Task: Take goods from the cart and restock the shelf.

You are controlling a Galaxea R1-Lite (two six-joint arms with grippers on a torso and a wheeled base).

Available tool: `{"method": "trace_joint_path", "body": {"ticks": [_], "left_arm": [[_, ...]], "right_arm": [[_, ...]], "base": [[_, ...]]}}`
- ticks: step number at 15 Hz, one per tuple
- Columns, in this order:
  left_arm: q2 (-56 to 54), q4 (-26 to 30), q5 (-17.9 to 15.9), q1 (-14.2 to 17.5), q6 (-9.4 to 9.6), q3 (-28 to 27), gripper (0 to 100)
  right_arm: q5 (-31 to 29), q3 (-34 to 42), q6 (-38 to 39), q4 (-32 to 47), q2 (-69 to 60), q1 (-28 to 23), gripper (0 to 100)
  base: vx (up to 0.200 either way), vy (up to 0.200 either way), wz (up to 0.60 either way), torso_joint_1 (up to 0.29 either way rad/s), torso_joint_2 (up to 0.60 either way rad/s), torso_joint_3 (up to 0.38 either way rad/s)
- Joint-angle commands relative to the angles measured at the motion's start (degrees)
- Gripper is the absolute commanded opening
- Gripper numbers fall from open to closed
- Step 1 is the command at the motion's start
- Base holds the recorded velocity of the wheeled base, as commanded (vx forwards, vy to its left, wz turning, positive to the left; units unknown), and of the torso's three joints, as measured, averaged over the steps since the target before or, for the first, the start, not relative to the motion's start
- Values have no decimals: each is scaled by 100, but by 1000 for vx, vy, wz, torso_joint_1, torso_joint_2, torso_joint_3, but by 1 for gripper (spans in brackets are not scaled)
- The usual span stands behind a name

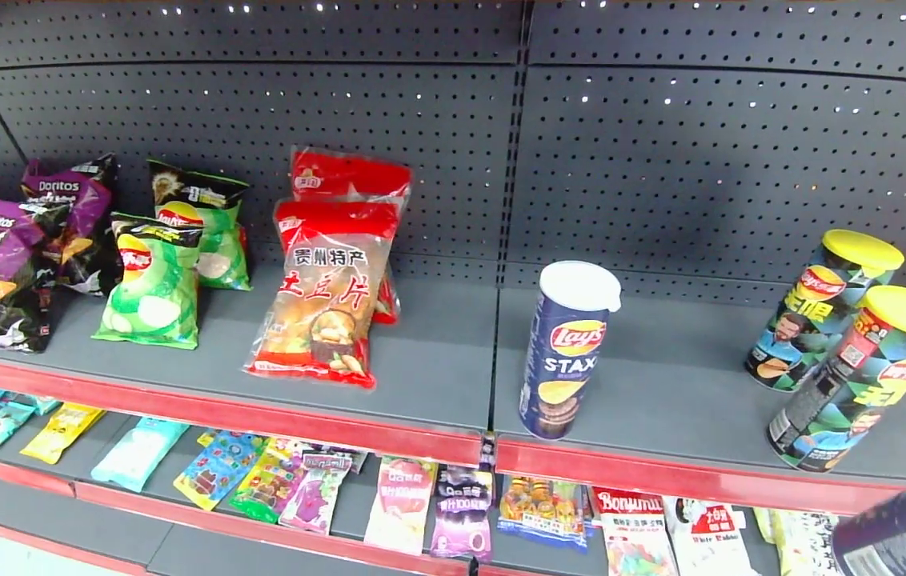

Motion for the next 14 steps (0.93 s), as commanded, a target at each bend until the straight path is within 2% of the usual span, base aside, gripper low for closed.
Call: {"method": "trace_joint_path", "body": {"ticks": [1,3,5,6,7,8,10,14], "left_arm": [[-56,-95,3,3,-9,130,100],[-56,-121,135,3,-27,209,100],[-56,-121,355,3,-27,244,100],[-56,-121,293,3,-62,270,100],[-56,-130,153,3,-308,305,100],[-56,-130,170,3,-326,297,100],[-56,-130,188,3,-334,297,100],[-56,-130,179,3,-326,314,100]], "right_arm": [[652,-1107,-140,1,1215,206,0],[669,-1582,-184,-34,1909,883,0],[617,-2109,-219,-289,2709,1146,0],[617,-2206,-211,-377,2894,1243,0],[546,-2311,-193,-922,3553,1401,0],[494,-2347,-202,-1475,4019,1445,0],[406,-2408,-211,-2011,4625,1621,0],[371,-2865,-211,-2257,5653,1709,0]], "base": [[0,0,0,0,0,0],[0,0,0,0,0,0],[0,0,0,0,0,0],[0,0,0,0,0,0],[0,0,0,0,0,0],[0,0,0,0,0,0],[0,0,0,0,0,0],[0,0,0,0,0,0]]}}
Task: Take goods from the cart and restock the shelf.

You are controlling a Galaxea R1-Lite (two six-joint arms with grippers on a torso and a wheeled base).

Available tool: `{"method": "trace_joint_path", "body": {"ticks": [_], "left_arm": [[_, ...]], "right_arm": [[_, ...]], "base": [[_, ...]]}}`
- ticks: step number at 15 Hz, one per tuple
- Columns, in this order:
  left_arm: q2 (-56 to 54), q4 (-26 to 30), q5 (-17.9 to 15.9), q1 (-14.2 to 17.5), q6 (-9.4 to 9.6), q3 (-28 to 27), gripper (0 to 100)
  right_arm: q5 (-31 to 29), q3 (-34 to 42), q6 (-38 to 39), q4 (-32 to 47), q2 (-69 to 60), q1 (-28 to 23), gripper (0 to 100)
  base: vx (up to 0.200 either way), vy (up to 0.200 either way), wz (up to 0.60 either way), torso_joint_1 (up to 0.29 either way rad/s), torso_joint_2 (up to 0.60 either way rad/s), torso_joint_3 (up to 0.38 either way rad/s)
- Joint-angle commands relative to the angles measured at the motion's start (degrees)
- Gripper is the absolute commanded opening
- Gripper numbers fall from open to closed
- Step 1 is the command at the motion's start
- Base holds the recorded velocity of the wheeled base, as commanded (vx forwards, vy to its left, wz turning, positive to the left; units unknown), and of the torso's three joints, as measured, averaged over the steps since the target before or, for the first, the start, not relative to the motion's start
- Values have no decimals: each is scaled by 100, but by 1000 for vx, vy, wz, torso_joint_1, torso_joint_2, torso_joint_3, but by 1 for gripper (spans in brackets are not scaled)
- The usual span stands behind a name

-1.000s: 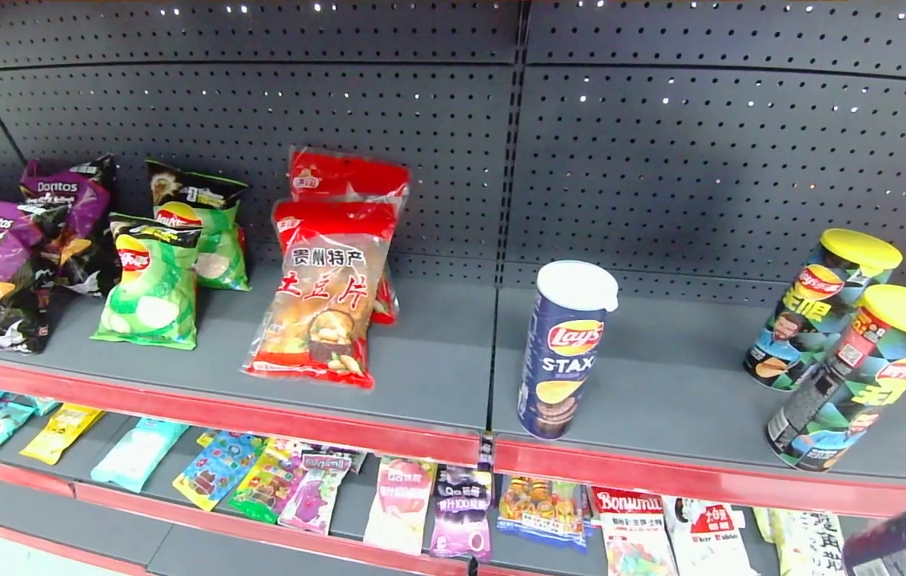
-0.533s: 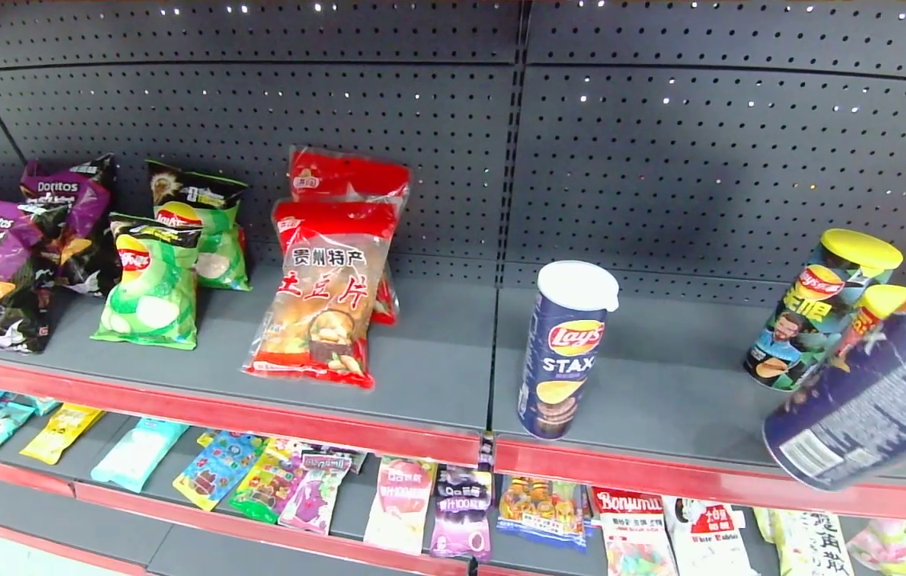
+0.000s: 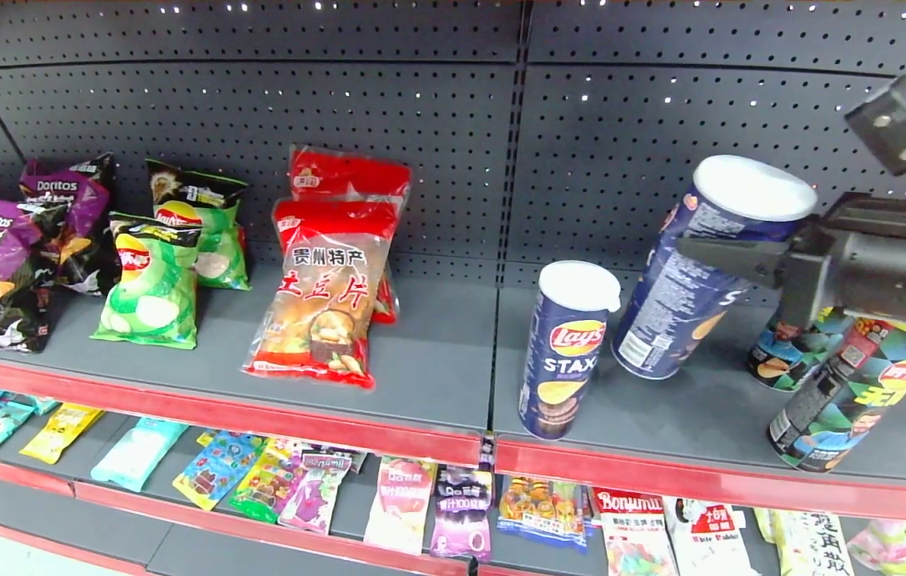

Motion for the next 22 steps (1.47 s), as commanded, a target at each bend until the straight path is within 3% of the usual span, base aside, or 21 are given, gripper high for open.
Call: {"method": "trace_joint_path", "body": {"ticks": [1,10,22], "left_arm": [[16,1,1,-1,1,-1,100],[16,-7,-8,-1,-8,-28,100],[16,-201,1,-1,-17,130,100]], "right_arm": [[-30,-368,-1,-368,1072,46,0],[-223,-1854,17,-729,2988,63,0],[-241,-2223,175,-966,3735,81,0]], "base": [[0,0,0,0,0,0],[0,0,0,0,0,0],[0,0,0,0,0,0]]}}
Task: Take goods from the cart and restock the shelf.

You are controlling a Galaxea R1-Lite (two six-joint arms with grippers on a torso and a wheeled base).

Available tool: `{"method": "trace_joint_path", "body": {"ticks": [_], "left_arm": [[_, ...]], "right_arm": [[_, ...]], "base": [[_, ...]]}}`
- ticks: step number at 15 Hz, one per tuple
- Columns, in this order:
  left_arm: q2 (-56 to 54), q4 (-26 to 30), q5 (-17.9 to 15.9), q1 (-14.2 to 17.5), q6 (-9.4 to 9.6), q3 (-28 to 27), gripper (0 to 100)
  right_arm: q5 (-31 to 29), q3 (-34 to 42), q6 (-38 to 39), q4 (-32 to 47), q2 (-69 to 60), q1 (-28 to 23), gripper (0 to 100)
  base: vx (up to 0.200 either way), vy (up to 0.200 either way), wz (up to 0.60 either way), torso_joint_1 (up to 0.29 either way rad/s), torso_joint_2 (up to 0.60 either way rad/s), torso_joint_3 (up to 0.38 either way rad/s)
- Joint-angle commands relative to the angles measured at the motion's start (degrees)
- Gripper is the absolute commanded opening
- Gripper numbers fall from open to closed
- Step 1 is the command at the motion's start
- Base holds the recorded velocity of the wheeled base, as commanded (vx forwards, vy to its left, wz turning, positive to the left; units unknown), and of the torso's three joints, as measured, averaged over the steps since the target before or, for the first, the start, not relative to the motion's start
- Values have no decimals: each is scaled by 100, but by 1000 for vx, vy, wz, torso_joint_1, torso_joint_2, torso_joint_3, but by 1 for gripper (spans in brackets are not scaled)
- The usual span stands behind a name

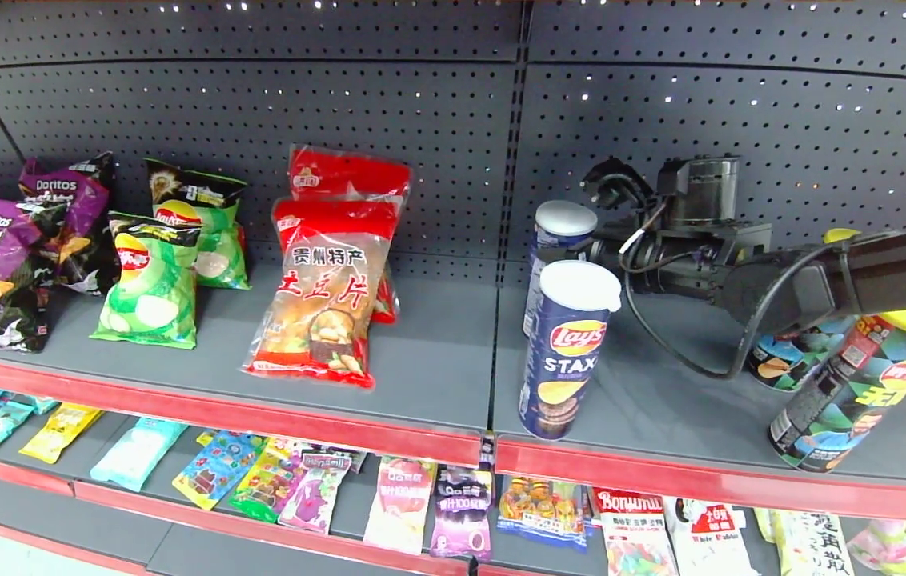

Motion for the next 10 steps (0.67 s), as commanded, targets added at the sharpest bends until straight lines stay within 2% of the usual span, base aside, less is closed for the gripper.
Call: {"method": "trace_joint_path", "body": {"ticks": [1,10], "left_arm": [[13,3,6,0,2,11,100],[13,3,-3,0,2,11,100]], "right_arm": [[3,-2,3,5,65,30,0],[-226,25,12,5,21,4,0]], "base": [[0,0,0,0,0,0],[0,0,0,0,0,0]]}}
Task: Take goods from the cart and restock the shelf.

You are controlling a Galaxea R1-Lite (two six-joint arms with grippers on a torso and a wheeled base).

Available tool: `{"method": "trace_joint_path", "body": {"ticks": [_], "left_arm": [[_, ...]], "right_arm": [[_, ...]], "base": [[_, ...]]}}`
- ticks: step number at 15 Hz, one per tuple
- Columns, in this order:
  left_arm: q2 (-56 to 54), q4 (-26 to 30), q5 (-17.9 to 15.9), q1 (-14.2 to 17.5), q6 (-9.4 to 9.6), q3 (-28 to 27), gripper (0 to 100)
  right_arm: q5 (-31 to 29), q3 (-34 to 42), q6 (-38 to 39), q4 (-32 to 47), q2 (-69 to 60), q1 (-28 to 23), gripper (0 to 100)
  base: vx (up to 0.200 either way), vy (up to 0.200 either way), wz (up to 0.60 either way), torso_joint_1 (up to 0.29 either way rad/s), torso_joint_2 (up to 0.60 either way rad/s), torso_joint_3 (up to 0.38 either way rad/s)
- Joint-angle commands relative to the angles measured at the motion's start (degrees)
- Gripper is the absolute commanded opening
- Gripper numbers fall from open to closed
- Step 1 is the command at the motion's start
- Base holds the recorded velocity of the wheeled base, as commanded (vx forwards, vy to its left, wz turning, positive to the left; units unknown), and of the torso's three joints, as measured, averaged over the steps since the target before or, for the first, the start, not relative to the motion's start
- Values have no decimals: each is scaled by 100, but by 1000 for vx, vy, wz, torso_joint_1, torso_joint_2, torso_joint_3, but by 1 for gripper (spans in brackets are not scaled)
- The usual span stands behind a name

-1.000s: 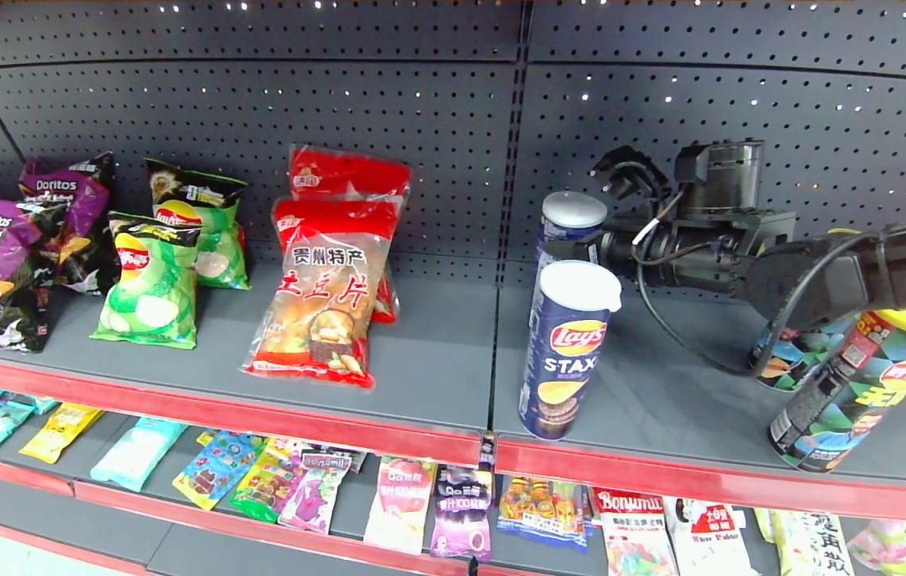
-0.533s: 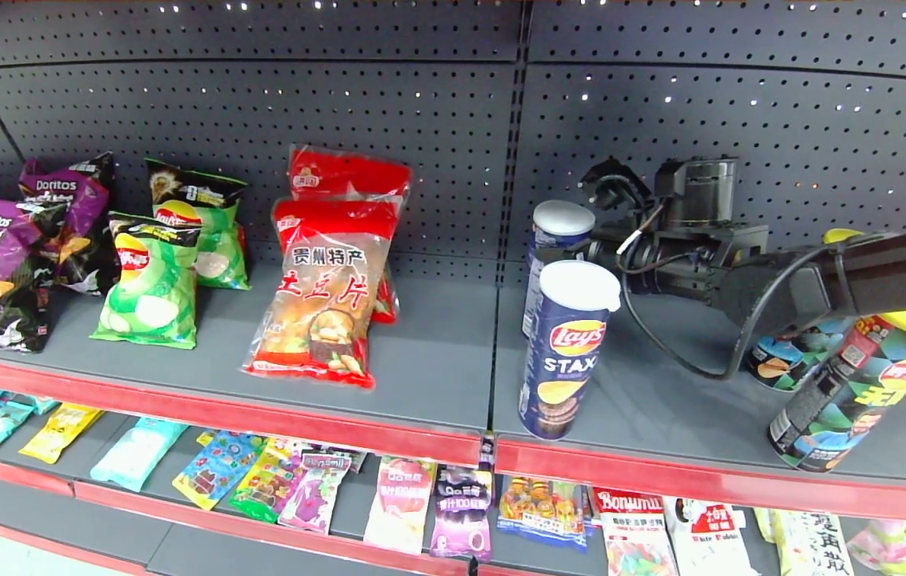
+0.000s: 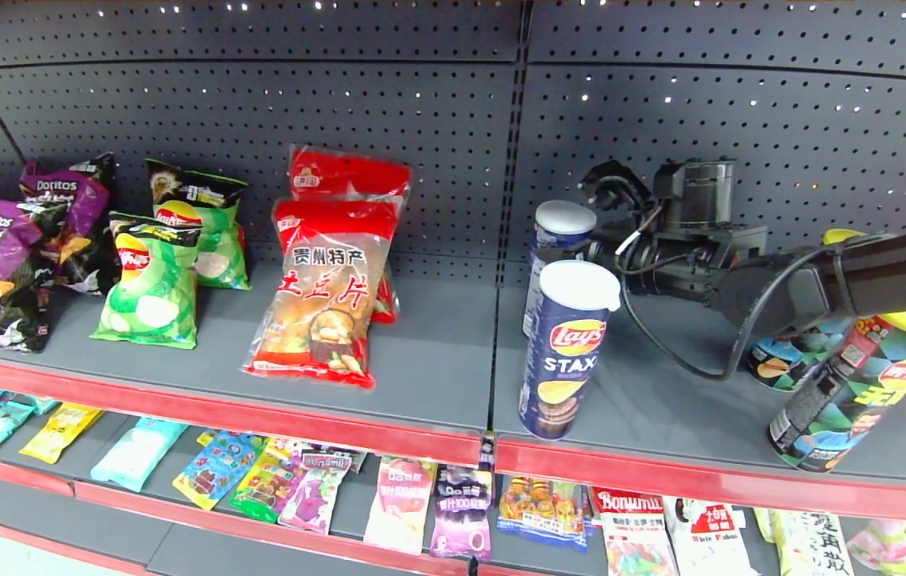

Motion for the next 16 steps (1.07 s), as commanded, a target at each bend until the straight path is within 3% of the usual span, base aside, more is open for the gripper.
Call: {"method": "trace_joint_path", "body": {"ticks": [1,4,5,12,16], "left_arm": [[10,2,2,0,2,2,100],[10,2,2,0,2,2,100],[10,2,2,0,2,-6,100],[10,2,2,0,-7,2,100],[10,-7,-16,0,-7,2,100]], "right_arm": [[-22,9,-4,10,-34,-20,0],[-31,26,-4,10,-34,-20,0],[-31,26,-4,10,-34,-20,100],[-277,61,84,28,-245,-20,100],[-532,545,101,81,-869,-20,100]], "base": [[0,0,0,0,0,0],[0,0,0,0,0,0],[0,0,0,0,0,0],[0,0,0,0,0,0],[0,0,0,0,0,0]]}}
